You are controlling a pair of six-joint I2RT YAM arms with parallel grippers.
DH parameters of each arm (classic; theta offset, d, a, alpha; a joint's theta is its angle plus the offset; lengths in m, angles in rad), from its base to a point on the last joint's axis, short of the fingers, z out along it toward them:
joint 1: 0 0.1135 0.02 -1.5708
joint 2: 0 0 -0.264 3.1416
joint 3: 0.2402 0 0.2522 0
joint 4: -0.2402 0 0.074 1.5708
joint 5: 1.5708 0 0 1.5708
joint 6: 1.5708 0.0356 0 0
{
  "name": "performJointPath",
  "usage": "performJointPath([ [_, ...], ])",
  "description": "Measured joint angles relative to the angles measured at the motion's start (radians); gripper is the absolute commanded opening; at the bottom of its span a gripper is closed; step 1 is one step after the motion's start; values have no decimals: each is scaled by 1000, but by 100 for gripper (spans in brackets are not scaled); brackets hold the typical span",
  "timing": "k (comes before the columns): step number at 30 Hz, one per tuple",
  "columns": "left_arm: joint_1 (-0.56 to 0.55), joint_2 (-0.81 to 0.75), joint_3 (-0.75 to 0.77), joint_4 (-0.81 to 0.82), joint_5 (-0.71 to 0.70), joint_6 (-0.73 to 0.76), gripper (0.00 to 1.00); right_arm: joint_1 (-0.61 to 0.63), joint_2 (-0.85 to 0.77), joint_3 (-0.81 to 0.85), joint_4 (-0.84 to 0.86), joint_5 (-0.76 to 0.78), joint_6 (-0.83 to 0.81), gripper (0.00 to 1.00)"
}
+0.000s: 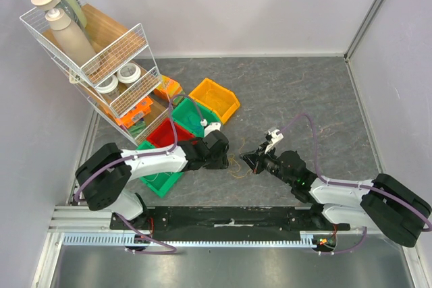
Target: Untangle the cables
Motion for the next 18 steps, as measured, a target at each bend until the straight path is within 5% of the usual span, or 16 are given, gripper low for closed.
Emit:
performJointPath([
  [8, 0, 12, 0, 14, -25, -10, 59, 0, 0, 0, 0, 0, 0, 0],
  [14, 0, 12, -3, 89, -12, -16, 75, 0, 0, 0, 0, 0, 0, 0],
  [18, -1, 15, -13, 144, 6, -18, 66, 0, 0, 0, 0, 0, 0, 0],
])
